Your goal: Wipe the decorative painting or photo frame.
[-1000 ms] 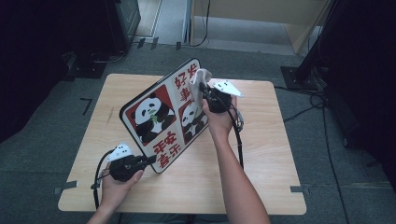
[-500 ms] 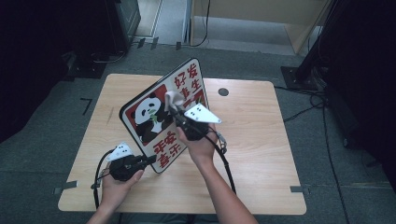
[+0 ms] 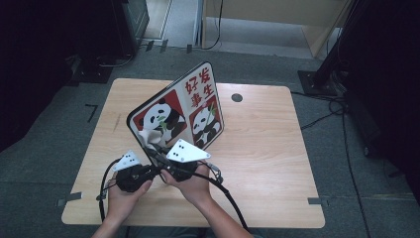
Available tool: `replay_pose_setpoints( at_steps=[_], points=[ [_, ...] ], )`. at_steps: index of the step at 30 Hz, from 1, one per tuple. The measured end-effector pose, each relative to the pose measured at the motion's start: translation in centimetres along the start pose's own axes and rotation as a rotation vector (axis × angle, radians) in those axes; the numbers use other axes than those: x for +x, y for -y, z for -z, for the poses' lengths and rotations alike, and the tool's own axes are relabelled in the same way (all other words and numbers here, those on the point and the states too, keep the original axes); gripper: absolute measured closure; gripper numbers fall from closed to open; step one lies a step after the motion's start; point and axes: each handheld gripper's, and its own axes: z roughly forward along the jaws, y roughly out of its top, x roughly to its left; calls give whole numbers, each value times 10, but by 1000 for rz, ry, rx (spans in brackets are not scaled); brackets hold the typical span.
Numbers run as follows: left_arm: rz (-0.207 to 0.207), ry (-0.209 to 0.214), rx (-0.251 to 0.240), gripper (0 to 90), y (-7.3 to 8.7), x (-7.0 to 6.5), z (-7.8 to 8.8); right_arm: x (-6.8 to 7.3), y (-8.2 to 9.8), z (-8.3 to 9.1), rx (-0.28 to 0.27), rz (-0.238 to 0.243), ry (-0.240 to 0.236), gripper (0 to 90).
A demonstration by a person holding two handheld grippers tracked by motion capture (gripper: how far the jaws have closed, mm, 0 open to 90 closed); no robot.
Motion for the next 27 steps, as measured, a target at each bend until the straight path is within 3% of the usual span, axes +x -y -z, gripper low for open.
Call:
replay_pose_setpoints(
  at_steps=[3, 10, 17, 27],
  points=[
    [0, -1, 0, 796, 0, 0, 0, 0, 5, -2, 10, 13, -22, 850],
    [-1, 0, 4, 797, -1, 2, 0, -24, 12, -1, 1, -15, 19, 848],
    [-8, 1, 9, 797, -1, 2, 0, -56, 11, 10, -9, -25, 127, 848],
    [-14, 2, 11, 797, -1, 2, 0, -113, 12, 23, -26, -93, 260, 848]
  ],
)
